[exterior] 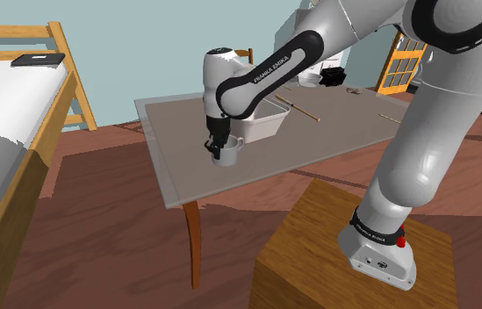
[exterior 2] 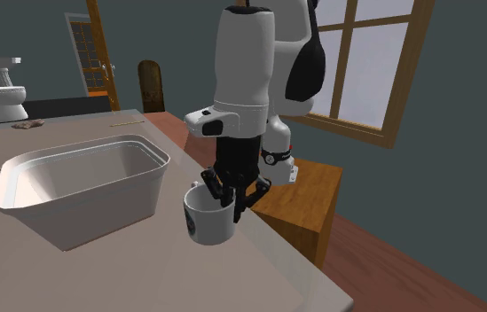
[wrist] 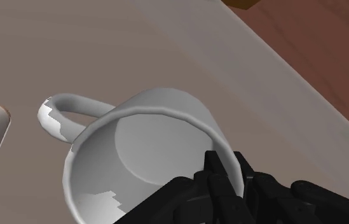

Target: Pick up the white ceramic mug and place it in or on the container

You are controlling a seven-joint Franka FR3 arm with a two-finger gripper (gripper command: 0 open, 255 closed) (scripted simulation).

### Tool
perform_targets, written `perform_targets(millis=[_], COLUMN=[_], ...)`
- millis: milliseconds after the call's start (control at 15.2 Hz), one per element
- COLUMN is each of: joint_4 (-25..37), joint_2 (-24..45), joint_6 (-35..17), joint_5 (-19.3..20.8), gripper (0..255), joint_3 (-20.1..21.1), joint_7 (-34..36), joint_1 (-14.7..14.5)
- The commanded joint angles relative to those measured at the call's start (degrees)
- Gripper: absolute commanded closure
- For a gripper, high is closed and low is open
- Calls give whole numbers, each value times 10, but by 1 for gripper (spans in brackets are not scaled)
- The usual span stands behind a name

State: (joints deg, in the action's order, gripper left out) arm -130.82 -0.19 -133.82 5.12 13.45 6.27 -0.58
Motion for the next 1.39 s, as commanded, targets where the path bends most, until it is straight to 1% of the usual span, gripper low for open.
perform_targets(millis=[0, 1320], joint_4=[6, 98], joint_2=[-10, -73], joint_6=[16, 168], joint_5=[-4, -29], gripper=[255, 255], joint_3=[0, -4], joint_7=[-4, -28], joint_1=[0, -1])
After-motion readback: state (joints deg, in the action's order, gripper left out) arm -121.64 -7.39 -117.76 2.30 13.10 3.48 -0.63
